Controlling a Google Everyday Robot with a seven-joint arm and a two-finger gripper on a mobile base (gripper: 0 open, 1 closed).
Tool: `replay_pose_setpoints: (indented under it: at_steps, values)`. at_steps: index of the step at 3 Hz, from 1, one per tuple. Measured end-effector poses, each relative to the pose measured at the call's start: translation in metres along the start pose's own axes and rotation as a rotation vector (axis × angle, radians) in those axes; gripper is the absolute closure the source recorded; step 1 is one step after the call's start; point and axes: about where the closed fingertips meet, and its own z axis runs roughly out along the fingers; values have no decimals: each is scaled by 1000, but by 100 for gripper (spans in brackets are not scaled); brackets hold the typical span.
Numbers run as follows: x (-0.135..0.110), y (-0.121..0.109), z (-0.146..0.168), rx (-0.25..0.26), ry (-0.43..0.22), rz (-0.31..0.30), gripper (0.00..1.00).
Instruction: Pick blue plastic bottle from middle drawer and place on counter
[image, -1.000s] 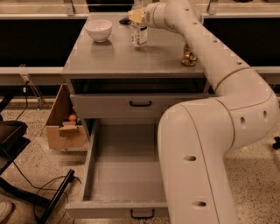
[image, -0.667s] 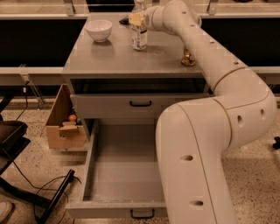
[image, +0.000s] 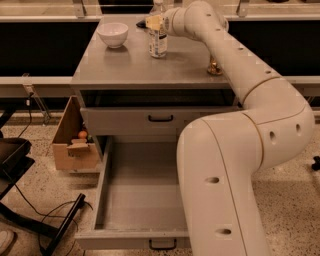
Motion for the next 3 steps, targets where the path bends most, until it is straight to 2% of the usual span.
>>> replay_pose_setpoints:
  at_steps: [3]
  values:
    - [0,0,0,0,0,0,12]
